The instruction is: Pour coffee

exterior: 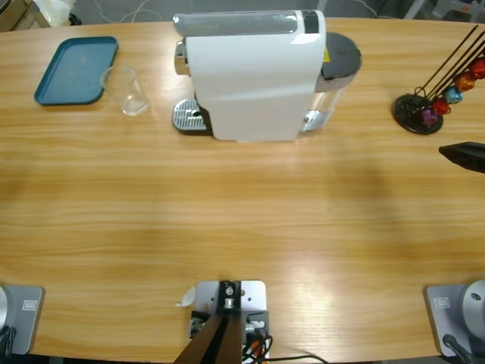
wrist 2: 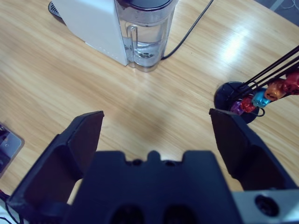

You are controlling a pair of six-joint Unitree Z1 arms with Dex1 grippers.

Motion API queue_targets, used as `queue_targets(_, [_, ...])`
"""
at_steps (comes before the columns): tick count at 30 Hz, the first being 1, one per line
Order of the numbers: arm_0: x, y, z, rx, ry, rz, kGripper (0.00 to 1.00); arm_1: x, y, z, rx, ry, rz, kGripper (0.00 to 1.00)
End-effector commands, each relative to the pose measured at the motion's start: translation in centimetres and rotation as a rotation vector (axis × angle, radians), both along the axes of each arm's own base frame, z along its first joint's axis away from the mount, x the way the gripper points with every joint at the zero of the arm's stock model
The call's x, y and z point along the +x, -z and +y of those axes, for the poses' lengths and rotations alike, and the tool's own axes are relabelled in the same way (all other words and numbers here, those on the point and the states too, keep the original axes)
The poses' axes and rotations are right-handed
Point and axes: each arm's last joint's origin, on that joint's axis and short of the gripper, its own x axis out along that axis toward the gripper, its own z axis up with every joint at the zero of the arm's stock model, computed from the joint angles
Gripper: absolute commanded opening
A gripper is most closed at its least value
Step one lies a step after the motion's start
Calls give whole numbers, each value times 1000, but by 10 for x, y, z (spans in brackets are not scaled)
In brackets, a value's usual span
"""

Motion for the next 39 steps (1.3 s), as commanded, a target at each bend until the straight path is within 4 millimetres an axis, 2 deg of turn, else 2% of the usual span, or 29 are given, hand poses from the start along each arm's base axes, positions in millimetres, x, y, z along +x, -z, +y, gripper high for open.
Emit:
queue_targets(1, [-4,6,2,0,12,14,1000,-1,7,-3,-29,12,-5,996])
queue_targets(6, [-2,6,1,6,-3,19,1000,-1,7,-3,-29,13,-5,996])
queue_targets(9, [7,-14,-4,-22,-13,-21,1000,-1,7,-3,-30,11,-1,996])
queue_targets(12, [33,-43,-21,-43,-16,-18,996,3,5,0,-48,10,21,1000])
queue_targets(18, [95,-71,-65,-128,-2,131,1000,-6,5,-7,-27,6,-1,1000])
queue_targets(22, [150,-82,-90,-315,-28,334,1000,-9,4,-9,-18,4,-12,1000])
queue_targets(25, [183,-75,-106,-335,-59,391,1000,-9,5,-9,-20,5,-11,1000])
queue_targets(29, [217,-49,-122,-311,-89,468,998,-7,6,-7,-20,5,-12,1000])
queue_targets(32, [239,-34,-136,-311,-71,516,991,-6,6,-6,-24,6,-8,1000])
queue_targets(39, [277,-23,-159,-358,-51,556,977,-5,6,-6,-25,6,-6,1000])
